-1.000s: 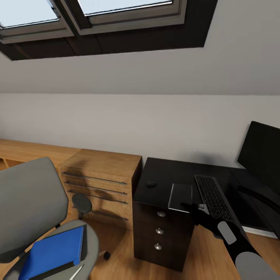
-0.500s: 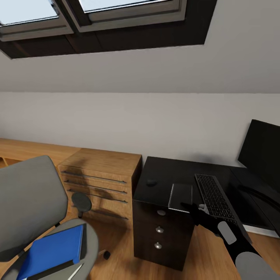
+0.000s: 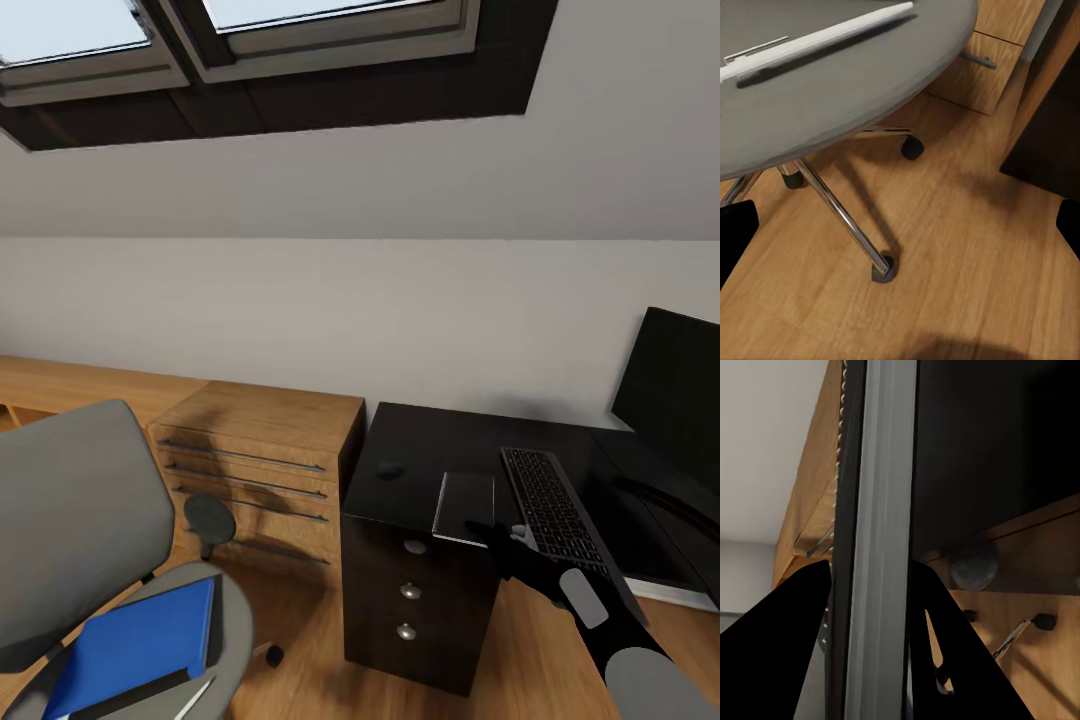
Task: In the bedroom, organize the workspace by keeping the computer under the desk, ensuring the monitor is on the desk, placing the keyboard on the desk next to the monitor, placing the mouse on the desk next to the keyboard, moving the folder from the swivel chair onto the desk next to the mouse, stacking the notebook on top of the folder with the pen on top of the notebook, and positioning the swivel chair next to the desk.
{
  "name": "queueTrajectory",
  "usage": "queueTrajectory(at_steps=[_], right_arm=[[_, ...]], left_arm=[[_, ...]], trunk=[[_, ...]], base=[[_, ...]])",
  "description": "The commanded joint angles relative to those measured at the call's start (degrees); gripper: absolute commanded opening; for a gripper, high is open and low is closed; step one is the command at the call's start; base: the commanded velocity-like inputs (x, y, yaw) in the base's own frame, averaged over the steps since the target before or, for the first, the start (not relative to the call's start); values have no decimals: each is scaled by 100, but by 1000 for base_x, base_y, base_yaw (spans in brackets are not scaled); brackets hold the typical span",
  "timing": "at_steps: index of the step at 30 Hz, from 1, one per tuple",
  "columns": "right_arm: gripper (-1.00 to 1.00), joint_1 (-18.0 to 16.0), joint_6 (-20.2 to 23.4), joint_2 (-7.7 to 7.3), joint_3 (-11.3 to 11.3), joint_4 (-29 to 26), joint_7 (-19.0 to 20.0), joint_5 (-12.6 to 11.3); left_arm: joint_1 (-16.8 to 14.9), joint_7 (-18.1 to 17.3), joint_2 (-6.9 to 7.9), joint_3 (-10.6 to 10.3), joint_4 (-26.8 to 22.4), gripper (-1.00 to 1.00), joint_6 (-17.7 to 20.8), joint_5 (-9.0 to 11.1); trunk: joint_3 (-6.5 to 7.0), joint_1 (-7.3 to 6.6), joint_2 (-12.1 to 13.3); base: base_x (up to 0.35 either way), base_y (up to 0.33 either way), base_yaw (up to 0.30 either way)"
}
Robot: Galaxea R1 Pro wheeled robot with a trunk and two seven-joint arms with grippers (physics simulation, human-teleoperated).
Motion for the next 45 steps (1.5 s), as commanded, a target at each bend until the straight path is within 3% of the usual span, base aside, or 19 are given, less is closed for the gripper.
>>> queueTrajectory(at_steps=[1, 21, 30, 45], right_arm=[[-100, -5, 38, 2, -24, -1, 8, -12], [-100, -5, 38, 2, -25, 4, 8, -11], [-100, -5, 38, 2, -25, 4, 8, -13], [-100, -5, 38, 2, -25, 4, 8, -13]], left_arm=[[-3, -28, 1, -42, 3, 100, -7, 62], [-3, -30, 3, -49, 3, 100, -21, 62], [-3, -20, 5, -36, 3, 100, -15, 62], [-3, -28, -3, -45, 3, 100, -12, 62]], trunk=[[-6, 0, -4], [-6, 0, -4], [-168, 198, -364], [-168, 198, -364]], base=[[-225, 0, 0], [-49, 0, 0], [0, 0, 0], [0, 0, 0]])
